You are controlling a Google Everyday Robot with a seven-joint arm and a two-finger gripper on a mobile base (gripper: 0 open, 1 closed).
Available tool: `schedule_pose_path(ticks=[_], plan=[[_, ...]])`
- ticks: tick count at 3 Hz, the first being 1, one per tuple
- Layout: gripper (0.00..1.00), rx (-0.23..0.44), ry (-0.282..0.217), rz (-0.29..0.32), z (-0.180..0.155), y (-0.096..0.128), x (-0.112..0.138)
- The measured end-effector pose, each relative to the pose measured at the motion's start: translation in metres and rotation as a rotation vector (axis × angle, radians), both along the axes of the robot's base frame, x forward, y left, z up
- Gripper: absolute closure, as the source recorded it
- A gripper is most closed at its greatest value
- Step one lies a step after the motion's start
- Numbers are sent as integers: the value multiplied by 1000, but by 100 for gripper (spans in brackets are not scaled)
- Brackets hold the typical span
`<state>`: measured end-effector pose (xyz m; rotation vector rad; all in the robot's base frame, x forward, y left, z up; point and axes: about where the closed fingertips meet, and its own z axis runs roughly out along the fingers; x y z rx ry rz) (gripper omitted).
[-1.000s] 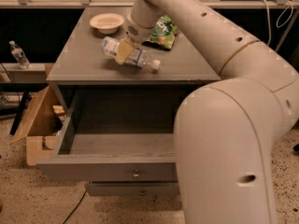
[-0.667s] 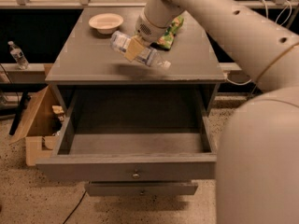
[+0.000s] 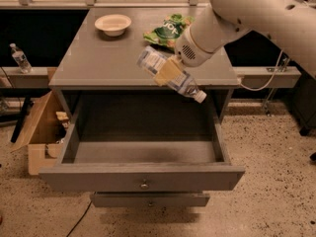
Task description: Place blue plastic bottle into top drawer
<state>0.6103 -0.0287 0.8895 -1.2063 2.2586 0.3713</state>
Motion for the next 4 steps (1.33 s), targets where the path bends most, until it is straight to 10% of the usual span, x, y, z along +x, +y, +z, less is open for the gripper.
schedule_pose_path(ticks=[2, 4], plan=[[100, -16, 24, 24, -23, 6, -11], [100, -94, 147, 90, -118, 30, -45]])
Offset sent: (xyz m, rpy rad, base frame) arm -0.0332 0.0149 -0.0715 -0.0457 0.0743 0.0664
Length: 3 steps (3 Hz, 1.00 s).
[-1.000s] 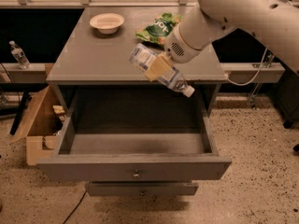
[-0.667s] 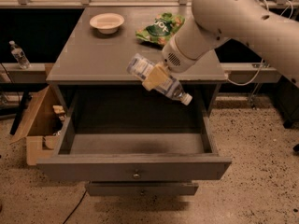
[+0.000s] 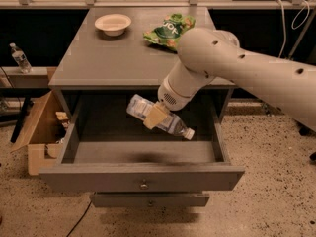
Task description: Place blue plastic bottle into top drawer
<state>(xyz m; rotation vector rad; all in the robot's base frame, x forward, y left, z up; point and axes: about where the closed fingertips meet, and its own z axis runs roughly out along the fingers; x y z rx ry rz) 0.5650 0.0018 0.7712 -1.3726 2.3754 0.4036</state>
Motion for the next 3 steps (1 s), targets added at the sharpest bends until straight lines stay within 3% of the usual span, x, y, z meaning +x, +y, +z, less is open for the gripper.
schedule_pose_path(ticks=[1, 3], plan=[[97, -26, 49, -45, -47, 3, 8], [50, -47, 101, -178, -94, -7, 22]])
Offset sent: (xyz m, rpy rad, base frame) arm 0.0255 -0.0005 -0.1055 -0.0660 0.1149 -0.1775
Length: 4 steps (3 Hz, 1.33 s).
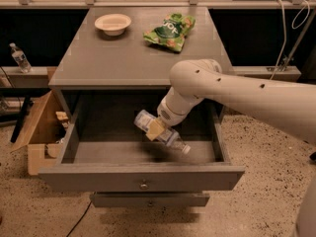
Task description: Place blue plastic bottle into top drawer
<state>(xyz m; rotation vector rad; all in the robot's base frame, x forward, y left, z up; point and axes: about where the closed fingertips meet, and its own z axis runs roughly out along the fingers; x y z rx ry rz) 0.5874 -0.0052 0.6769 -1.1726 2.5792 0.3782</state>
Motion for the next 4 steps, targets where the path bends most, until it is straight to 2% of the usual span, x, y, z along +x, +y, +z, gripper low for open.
schedule_pose_path(ticks=[1, 2, 3, 4], plan=[[26, -2, 9, -65, -13, -12, 4], [3, -16, 19, -100, -22, -23, 5], [0, -27, 31, -116, -28, -29, 3], [0, -43, 4, -147, -16, -48, 1]])
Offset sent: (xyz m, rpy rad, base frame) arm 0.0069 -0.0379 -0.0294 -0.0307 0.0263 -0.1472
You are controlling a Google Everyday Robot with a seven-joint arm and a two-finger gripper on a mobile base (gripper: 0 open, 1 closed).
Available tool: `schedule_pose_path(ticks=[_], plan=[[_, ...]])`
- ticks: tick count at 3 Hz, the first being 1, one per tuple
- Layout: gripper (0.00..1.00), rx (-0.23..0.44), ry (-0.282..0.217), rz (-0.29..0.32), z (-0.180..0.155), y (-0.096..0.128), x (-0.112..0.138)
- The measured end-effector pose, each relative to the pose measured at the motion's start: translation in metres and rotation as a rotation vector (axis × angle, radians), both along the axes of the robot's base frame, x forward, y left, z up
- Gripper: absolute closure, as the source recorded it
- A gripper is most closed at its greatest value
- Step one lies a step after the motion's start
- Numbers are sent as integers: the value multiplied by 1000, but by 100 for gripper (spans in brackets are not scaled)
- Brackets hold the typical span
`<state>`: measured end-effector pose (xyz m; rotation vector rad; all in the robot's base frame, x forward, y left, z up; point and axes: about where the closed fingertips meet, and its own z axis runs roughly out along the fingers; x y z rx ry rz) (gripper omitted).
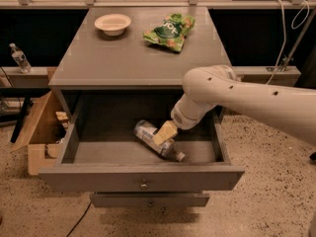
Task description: Place blue plastic bottle into top drawer
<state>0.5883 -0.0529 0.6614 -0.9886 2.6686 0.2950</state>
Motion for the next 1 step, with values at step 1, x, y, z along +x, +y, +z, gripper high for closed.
schedule_pose_path(ticks=[1], plan=[[0, -3, -63, -39, 35, -26, -5]])
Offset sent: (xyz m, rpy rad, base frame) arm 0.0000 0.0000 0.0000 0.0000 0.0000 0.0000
